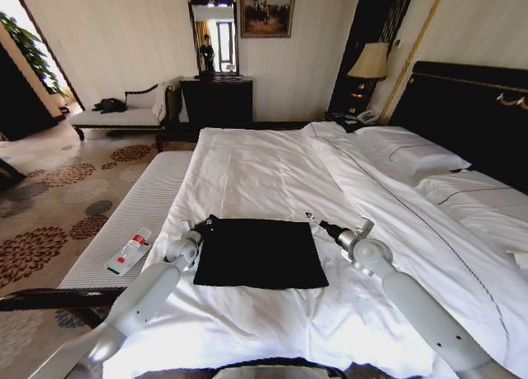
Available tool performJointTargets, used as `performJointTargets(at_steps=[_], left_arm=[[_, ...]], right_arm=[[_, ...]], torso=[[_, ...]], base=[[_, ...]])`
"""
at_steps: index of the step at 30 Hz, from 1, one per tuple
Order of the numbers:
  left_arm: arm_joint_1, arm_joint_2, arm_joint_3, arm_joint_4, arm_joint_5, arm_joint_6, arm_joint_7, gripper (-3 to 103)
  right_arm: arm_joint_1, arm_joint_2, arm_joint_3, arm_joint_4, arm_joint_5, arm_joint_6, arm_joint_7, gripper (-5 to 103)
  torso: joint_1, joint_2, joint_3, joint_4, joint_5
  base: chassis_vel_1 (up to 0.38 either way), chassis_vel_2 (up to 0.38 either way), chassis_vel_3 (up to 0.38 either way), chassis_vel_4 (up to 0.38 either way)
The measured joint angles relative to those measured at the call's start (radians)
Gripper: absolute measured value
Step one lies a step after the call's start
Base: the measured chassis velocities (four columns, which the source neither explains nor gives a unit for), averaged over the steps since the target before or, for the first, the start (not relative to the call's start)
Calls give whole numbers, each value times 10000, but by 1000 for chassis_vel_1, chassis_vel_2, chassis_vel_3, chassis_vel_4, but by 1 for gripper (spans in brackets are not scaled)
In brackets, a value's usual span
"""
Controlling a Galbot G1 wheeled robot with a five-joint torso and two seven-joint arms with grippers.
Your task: Fold the clothes on the bed.
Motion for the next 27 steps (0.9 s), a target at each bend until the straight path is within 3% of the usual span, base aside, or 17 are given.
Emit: performJointTargets(at_steps=[7, 25, 27], left_arm=[[-168, -81, 202, 145, -20, -122, 145, 2], [-227, -77, 236, 98, -408, -93, 168, 2], [-232, -52, 238, 98, -425, -89, 170, 2]], right_arm=[[433, 351, -322, -1314, -554, 282, -495, 100], [1338, 1003, -1054, -2189, -995, 559, -527, 101], [1324, 1035, -1081, -2243, -1095, 591, -564, 97]], torso=[[0, 0, 0, -5, 1], [0, 0, -1, -2, -3], [0, 0, -1, -3, -2]], base=[[0, 0, 0, 0], [0, 0, 0, 0], [0, 0, 0, 0]])
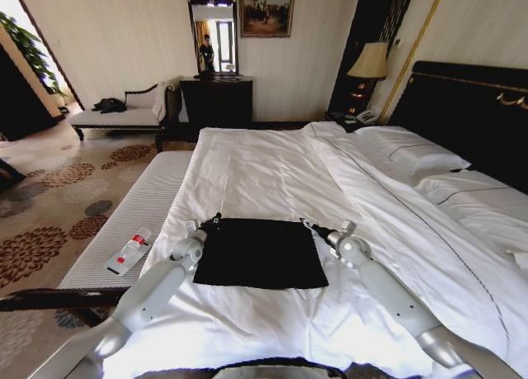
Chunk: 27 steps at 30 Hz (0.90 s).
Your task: Fold the clothes on the bed.
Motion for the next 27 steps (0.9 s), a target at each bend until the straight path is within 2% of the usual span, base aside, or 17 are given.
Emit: performJointTargets(at_steps=[2, 3, 7, 9, 10, 11, 15, 16, 19, 21, 24, 26, 27], left_arm=[[-13, 29, 16, -14, -12, 8, 1, 2], [-13, 29, 16, -14, -12, 8, 1, 2], [-18, 64, 24, -69, -29, 27, 1, 2], [-16, 64, 7, -69, -39, 30, 0, 2], [-10, 58, -16, -64, -42, 31, 0, 2], [-10, 58, -16, -64, -42, 31, 0, 2], [87, 53, -138, 3, -40, 31, -4, 2], [87, 53, -138, 3, -40, 31, -4, 2], [159, 65, -207, -31, -38, 31, 2, 2], [163, 64, -209, -36, -37, 30, 3, 2], [191, 47, -241, -60, -13, 29, 3, 2], [192, 46, -242, -60, -13, 29, 3, 2], [208, 43, -244, -74, -1, 27, 2, 2]], right_arm=[[25, 66, -61, -157, -151, 61, -57, 87], [25, 66, -61, -157, -151, 61, -57, 87], [123, 147, -170, -413, -336, 131, -102, 65], [139, 148, -204, -452, -378, 157, -116, 65], [151, 148, -231, -488, -403, 173, -122, 60], [151, 148, -231, -488, -403, 173, -122, 60], [131, 113, -285, -528, -463, 206, -133, 38], [131, 113, -285, -528, -463, 206, -133, 38], [85, 53, -319, -434, -474, 207, -135, 22], [83, 50, -323, -425, -476, 207, -134, 22], [58, 36, -349, -273, -542, 232, -127, 6], [53, 35, -349, -255, -546, 236, -126, 6], [0, 32, -349, -101, -568, 249, -108, 3]], torso=[[0, 0, 0, 0, 1], [0, 0, 0, 0, 1], [-1, 0, 0, 1, 0], [0, 0, 0, 0, 0], [-1, 0, 0, 1, 0], [-1, 0, 0, 1, 0], [-1, 0, 0, 0, 0], [-1, 0, 0, 0, 0], [-1, 0, 0, 1, 1], [-1, 0, 0, 0, 1], [-1, 0, 0, 1, 1], [-1, 0, 0, 1, 1], [0, 0, 0, 1, 0]], base=[[0, 0, 0, 0], [0, 0, 0, 0], [0, 0, 0, 0], [0, 0, 0, 0], [0, 0, 0, 0], [0, 0, 0, 0], [0, 0, 0, 0], [0, 0, 0, 0], [0, 0, 0, 0], [0, 0, 0, 0], [0, 0, 0, 0], [0, 0, 0, 0], [0, 0, 0, 0]])
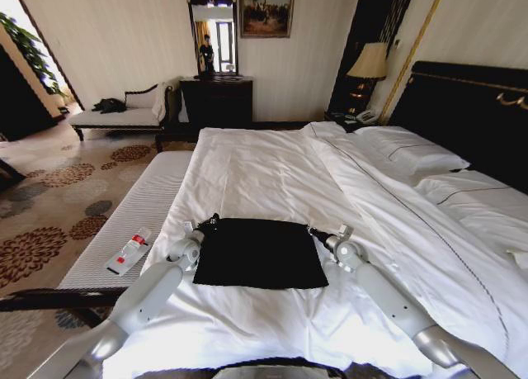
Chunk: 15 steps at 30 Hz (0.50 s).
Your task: Fold the clothes on the bed.
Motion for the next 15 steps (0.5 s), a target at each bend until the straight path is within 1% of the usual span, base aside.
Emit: performJointTargets(at_steps=[2, 9, 15], left_arm=[[7, -2, 0, -10, 8, -4, 0, 2], [-23, -6, 25, -65, 3, -6, -39, 2], [-16, 21, -56, -308, -17, -34, -146, 2]], right_arm=[[-89, -3, 26, 221, -13, 27, 43, 1], [-147, 1, 100, 434, -6, 60, 123, 1], [-347, -31, 458, 826, 46, 161, 325, 1]], torso=[[-1, 0, 0, 0, 0], [-1, 0, 0, 0, 0], [-1, 0, 0, 0, 1]], base=[[0, 0, 0, 0], [0, 0, 0, 0], [0, 0, 0, 0]])
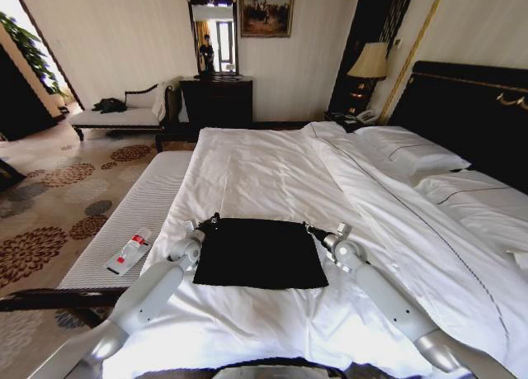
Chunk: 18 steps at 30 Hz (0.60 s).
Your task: Fold the clothes on the bed.
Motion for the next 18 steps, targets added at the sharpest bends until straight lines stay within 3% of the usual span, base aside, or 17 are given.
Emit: performJointTargets(at_steps=[6, 18], left_arm=[[14, 187, -438, -755, -273, -93, -212, 2], [318, 1071, -1282, -3531, -975, -565, -861, 2]], right_arm=[[-417, -347, 648, 1174, 215, 83, 340, 1], [-875, -1442, 1782, 4864, 1191, 588, 1531, 1]], torso=[[0, 0, 0, -1, -1], [-1, 0, -1, 1, -3]], base=[[0, 0, 0, 0], [0, 0, 0, 0]])
